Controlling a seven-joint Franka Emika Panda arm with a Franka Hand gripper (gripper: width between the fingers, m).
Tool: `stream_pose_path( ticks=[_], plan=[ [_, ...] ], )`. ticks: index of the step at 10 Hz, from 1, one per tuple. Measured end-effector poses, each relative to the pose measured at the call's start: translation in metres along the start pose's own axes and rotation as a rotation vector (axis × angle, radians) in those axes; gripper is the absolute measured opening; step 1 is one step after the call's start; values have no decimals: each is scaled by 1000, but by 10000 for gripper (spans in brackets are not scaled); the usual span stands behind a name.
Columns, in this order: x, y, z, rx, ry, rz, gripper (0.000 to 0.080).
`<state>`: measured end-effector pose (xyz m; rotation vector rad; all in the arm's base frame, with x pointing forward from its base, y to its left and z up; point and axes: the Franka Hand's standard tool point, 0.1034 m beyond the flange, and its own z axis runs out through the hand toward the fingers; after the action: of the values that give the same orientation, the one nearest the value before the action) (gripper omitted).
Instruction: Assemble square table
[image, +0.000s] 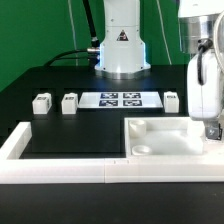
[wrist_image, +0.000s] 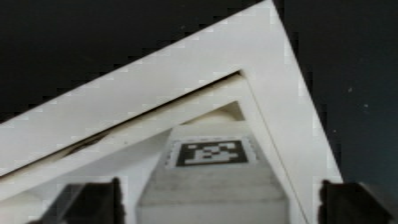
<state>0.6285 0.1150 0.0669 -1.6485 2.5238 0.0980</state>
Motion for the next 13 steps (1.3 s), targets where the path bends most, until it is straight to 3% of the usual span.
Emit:
stream_pose_path(
  ticks=[1,3,4,10,13],
  plan=[
    [-1,0,0,0,0,-2,611],
    [-15,15,-18,0,-19,-29,644],
    [-15,21,-25,1,-24,-30,648],
    [-13,20,-18,1,-17,-31,649],
    [-21,31,-48,12,-46,-120,649]
  ],
)
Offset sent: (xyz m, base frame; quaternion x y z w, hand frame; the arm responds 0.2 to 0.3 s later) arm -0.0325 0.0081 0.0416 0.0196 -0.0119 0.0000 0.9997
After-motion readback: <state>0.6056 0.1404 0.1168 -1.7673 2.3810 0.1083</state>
